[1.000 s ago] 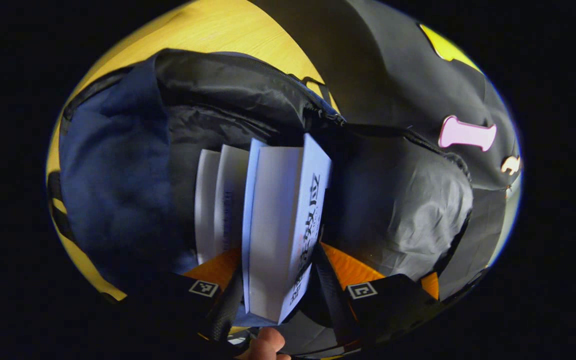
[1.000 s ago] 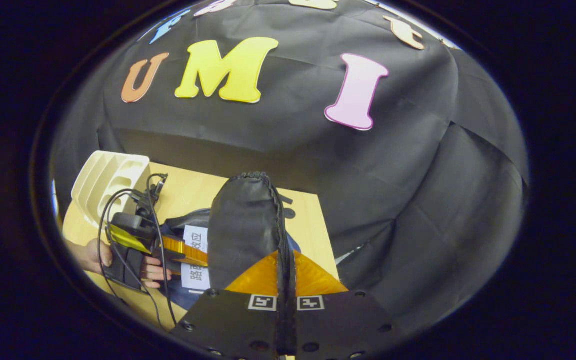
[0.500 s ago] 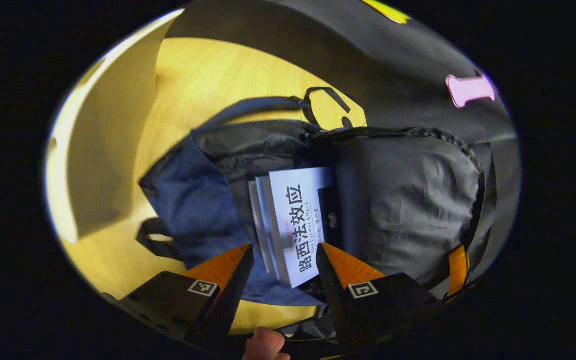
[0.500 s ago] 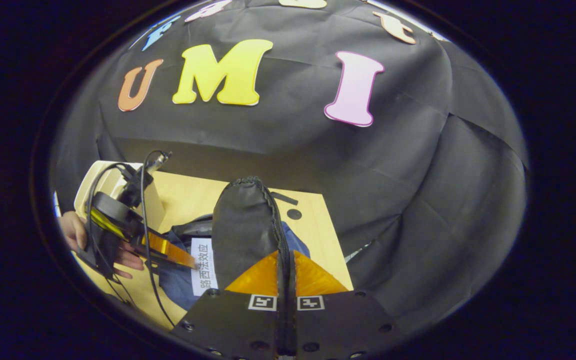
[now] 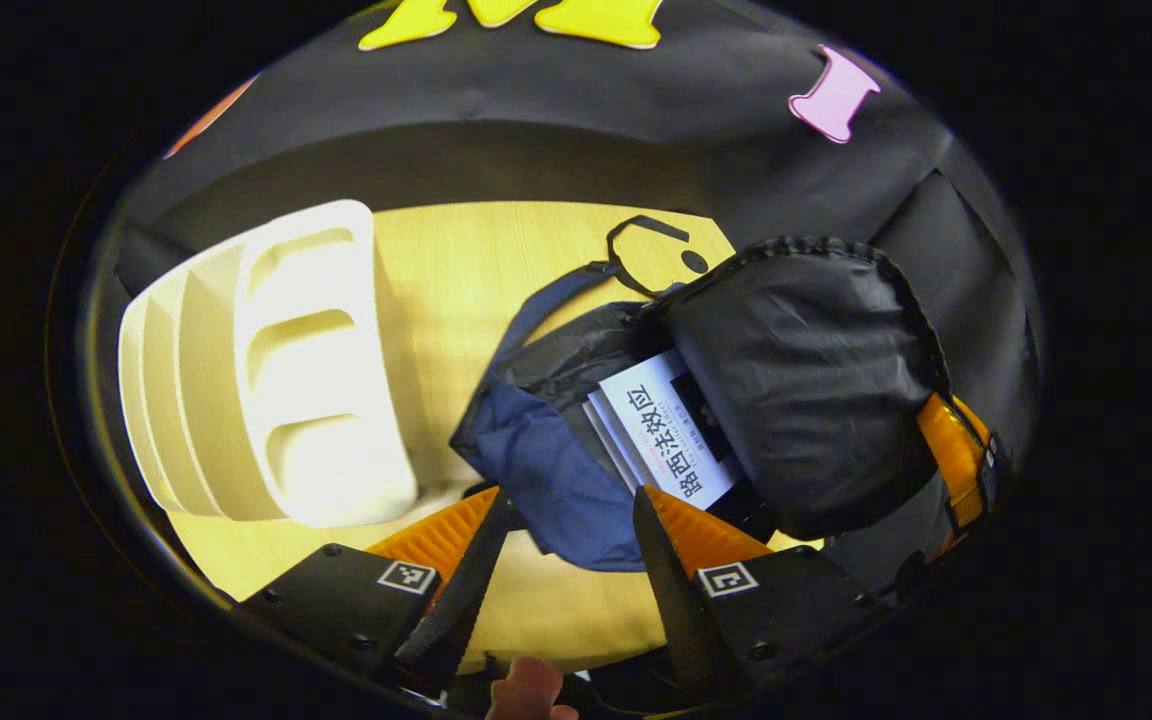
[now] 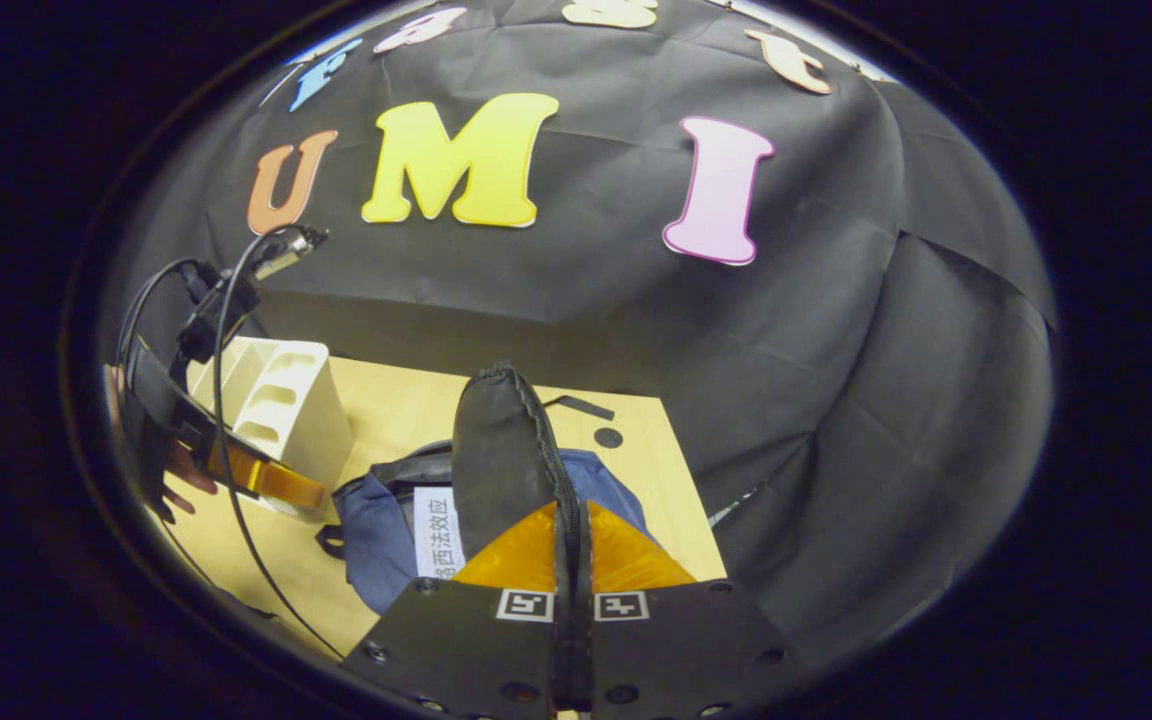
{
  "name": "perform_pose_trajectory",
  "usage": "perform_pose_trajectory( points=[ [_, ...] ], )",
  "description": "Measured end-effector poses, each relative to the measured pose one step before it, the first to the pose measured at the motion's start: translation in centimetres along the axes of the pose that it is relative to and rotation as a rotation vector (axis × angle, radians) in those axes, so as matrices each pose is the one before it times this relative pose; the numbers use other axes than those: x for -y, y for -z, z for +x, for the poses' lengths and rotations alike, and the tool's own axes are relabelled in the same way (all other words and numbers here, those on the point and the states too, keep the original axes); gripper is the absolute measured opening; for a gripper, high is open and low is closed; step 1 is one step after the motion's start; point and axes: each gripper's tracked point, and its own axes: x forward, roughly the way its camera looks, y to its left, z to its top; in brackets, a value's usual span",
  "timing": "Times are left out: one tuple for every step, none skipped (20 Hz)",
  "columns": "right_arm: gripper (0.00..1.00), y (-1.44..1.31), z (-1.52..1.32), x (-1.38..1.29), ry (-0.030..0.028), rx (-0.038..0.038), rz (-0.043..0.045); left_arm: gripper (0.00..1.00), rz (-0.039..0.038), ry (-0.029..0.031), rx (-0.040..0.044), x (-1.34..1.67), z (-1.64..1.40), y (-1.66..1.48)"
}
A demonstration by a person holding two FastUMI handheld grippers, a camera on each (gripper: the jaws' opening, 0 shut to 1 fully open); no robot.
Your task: Open the schoolbag, grab two books from the bookshelf and put them into the schoolbag.
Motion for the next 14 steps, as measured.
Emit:
perform_pose_trajectory(
  points=[
    [0.00,0.004,-0.206,-0.578,-0.00805,0.00395,0.00091,0.80,0.00537,-0.01271,0.02739,-0.437,-1.178,-0.355],
    [0.00,-0.035,-0.209,-0.648,-0.00675,0.00292,-0.00121,0.80,0.00527,-0.01814,0.04593,-0.707,-1.234,-0.761],
    [0.00,0.181,-0.265,-0.663,-0.00690,0.00204,-0.00292,0.80,0.01330,-0.02534,0.05831,-0.853,-1.302,-1.034],
    [0.00,0.082,-0.079,-0.769,-0.00850,0.00030,-0.00300,0.80,0.01695,-0.02600,0.06553,-0.839,-1.460,-1.094],
    [0.00,0.149,-0.101,-0.793,-0.00824,-0.00108,-0.00341,0.80,0.01805,-0.01137,0.05908,-0.574,-1.326,-1.159],
    [0.00,0.165,-0.124,-0.820,-0.01035,-0.00309,0.00024,0.86,0.01759,-0.01280,0.05983,-0.513,-1.439,-1.134],
    [0.00,0.288,0.009,-0.755,-0.01156,-0.00578,0.00752,0.86,0.01689,-0.02237,0.06403,-0.730,-1.170,-1.474],
    [0.00,0.337,-0.031,-0.833,-0.01423,-0.00756,0.01401,0.80,0.01194,-0.01981,0.06596,-0.936,-1.160,-1.360],
    [0.00,0.409,0.080,-0.705,-0.01049,-0.01013,0.01359,0.86,0.00188,-0.02191,0.06015,-0.822,-0.910,-1.287],
    [0.00,0.293,0.200,-0.803,-0.01060,-0.00935,0.01083,0.89,-0.00435,-0.02638,0.05394,-1.141,-0.925,-1.272],
    [0.00,0.312,0.051,-0.699,-0.00736,-0.00724,0.00614,0.95,-0.01313,-0.02106,0.04734,-1.106,-0.775,-0.853],
    [0.00,0.255,0.042,-0.664,-0.00693,-0.00549,0.00236,1.00,-0.01664,-0.01735,0.03953,-0.651,-0.735,-0.645],
    [0.00,0.205,0.027,-0.679,-0.00689,-0.00362,0.00072,1.00,-0.01546,-0.02093,0.03568,-1.065,-0.732,-1.194],
    [0.00,0.188,0.032,-0.669,-0.00631,-0.00440,-0.00277,1.00,-0.00992,-0.02211,0.03613,-1.465,-0.655,-0.813]
  ],
)
